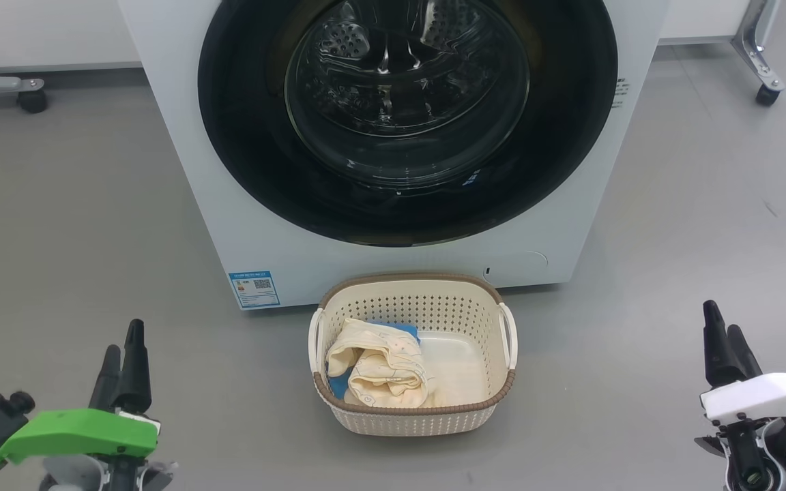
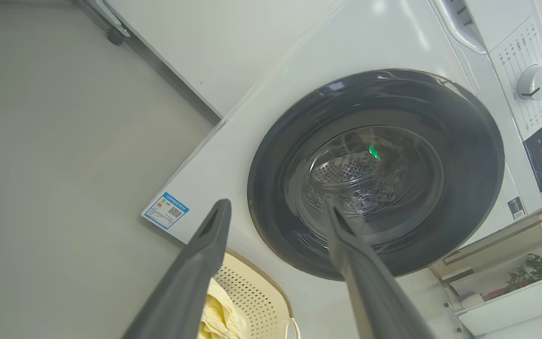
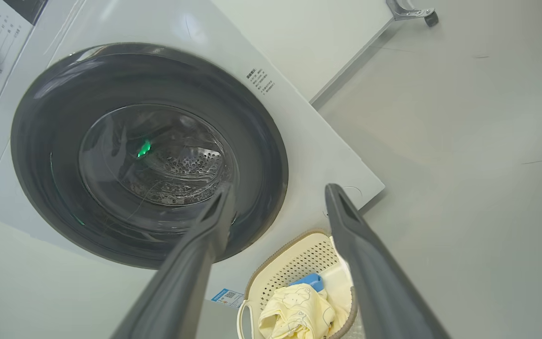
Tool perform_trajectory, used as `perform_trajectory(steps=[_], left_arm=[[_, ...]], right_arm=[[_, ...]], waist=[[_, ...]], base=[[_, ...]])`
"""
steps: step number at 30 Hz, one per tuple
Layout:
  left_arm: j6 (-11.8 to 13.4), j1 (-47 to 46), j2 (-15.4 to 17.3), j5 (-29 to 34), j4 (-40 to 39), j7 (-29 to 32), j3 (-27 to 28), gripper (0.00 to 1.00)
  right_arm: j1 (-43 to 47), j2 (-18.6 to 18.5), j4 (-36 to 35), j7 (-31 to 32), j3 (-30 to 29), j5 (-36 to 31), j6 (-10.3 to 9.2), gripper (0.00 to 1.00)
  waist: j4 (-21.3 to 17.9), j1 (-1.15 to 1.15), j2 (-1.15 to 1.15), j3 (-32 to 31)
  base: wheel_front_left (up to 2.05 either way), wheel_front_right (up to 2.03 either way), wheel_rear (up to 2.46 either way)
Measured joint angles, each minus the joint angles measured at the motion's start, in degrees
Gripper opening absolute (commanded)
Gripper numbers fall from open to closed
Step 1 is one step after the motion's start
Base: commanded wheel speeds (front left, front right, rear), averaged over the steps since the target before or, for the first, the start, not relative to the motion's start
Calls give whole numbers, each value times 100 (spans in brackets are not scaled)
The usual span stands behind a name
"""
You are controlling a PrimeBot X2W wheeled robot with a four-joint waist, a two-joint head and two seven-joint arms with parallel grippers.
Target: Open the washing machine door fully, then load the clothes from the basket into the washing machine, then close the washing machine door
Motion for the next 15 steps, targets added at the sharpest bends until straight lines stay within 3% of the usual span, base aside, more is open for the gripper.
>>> perform_trajectory(steps=[15], left_arm=[[361, -31, 123, 2052, -153, -154, -245, 100]], right_arm=[[-1, -183, -15, -304, 397, -1260, -246, 100]], waist=[[16, 0, 0, -27]], base=[[0, 0, 0]])
